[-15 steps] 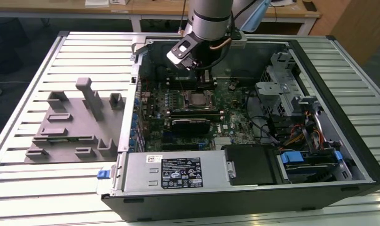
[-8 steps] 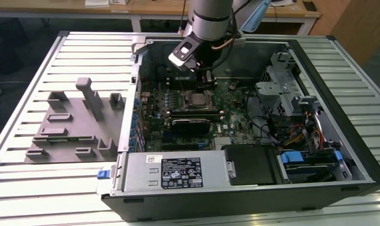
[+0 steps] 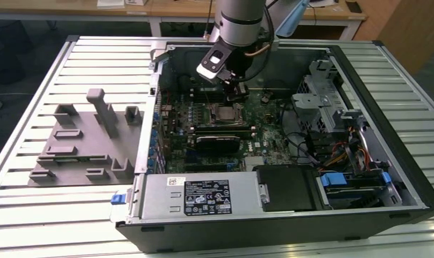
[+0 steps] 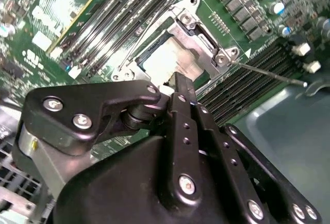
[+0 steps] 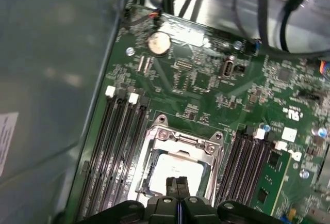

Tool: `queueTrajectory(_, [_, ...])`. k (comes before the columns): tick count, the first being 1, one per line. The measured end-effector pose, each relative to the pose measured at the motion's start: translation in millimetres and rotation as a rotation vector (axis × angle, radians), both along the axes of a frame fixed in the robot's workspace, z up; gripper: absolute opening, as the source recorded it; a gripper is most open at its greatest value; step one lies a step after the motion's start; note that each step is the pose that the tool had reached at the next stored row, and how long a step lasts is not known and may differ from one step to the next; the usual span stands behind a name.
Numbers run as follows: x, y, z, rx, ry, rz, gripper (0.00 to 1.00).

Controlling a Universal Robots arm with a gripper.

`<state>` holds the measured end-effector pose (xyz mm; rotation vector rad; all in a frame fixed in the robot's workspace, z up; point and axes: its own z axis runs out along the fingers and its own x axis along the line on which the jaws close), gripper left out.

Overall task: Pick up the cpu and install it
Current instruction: 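Close the cpu cover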

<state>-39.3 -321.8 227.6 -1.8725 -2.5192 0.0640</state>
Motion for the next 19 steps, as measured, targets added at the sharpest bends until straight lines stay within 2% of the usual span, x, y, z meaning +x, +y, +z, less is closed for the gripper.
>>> queueTrajectory(19, [0.0, 0.0, -0.9, -0.0001, 0.0001, 0.347, 0.11])
